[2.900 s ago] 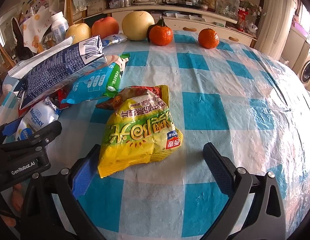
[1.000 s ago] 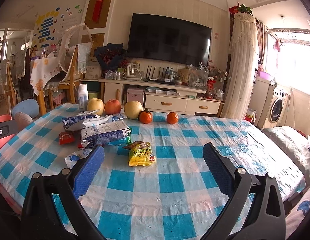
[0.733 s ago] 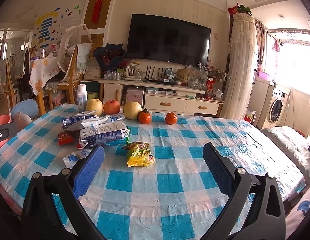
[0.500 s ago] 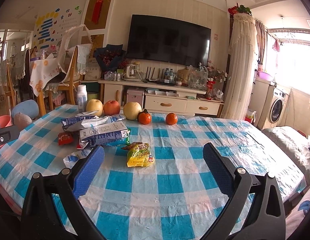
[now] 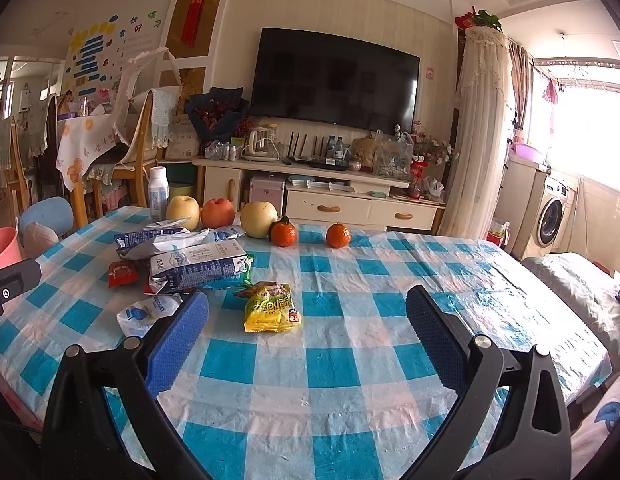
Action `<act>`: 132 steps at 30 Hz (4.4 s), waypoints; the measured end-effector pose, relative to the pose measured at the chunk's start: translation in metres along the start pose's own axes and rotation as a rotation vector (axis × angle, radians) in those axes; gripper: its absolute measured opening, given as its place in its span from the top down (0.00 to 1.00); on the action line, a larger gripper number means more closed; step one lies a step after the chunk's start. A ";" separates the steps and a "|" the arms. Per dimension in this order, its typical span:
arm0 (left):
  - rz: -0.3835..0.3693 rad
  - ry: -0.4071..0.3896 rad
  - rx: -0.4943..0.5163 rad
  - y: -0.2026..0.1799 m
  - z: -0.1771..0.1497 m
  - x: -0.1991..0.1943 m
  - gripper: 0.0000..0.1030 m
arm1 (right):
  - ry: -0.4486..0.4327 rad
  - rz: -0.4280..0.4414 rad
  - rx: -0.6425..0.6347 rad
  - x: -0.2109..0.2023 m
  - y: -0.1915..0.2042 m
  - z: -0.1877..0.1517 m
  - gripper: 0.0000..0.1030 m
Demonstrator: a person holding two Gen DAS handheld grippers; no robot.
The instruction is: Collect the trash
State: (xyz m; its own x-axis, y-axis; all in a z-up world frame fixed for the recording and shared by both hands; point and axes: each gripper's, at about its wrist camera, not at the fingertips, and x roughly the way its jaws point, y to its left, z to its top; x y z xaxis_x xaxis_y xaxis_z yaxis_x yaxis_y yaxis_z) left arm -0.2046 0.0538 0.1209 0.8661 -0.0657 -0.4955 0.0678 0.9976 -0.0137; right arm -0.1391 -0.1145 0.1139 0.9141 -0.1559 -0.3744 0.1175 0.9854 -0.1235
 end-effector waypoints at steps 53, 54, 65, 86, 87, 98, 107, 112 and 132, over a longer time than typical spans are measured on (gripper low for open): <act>-0.219 0.271 0.281 -0.027 -0.023 0.160 0.23 | 0.311 0.289 0.207 0.124 -0.013 -0.014 0.03; -0.232 0.294 0.273 -0.026 -0.022 0.166 0.23 | 0.324 0.293 0.215 0.130 -0.014 -0.014 0.03; -0.327 0.416 0.169 -0.016 -0.017 0.207 0.23 | 0.409 0.259 0.151 0.183 0.010 -0.016 0.27; -0.330 0.425 0.125 -0.002 -0.015 0.195 0.36 | 0.474 0.259 0.144 0.195 0.012 -0.023 0.47; -0.331 0.420 0.120 0.001 -0.015 0.193 0.36 | 0.474 0.265 0.152 0.192 0.011 -0.024 0.47; -0.336 0.350 0.054 0.036 0.000 0.157 0.38 | 0.402 0.318 0.224 0.148 0.010 -0.024 0.53; -0.283 0.280 -0.045 0.087 0.015 0.136 0.38 | 0.336 0.428 0.225 0.110 0.043 -0.003 0.54; -0.181 0.230 -0.126 0.132 0.027 0.125 0.38 | 0.334 0.529 0.186 0.096 0.087 0.014 0.54; 0.444 0.142 -0.677 0.413 0.008 0.069 0.38 | 0.347 0.990 -0.211 0.071 0.399 0.086 0.54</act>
State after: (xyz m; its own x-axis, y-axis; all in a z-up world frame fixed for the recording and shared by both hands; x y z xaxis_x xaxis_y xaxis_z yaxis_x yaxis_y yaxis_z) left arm -0.1127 0.4608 0.0875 0.6683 0.2959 -0.6825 -0.6190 0.7301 -0.2896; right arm 0.0060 0.2739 0.1168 0.4014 0.6625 -0.6325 -0.7159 0.6576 0.2344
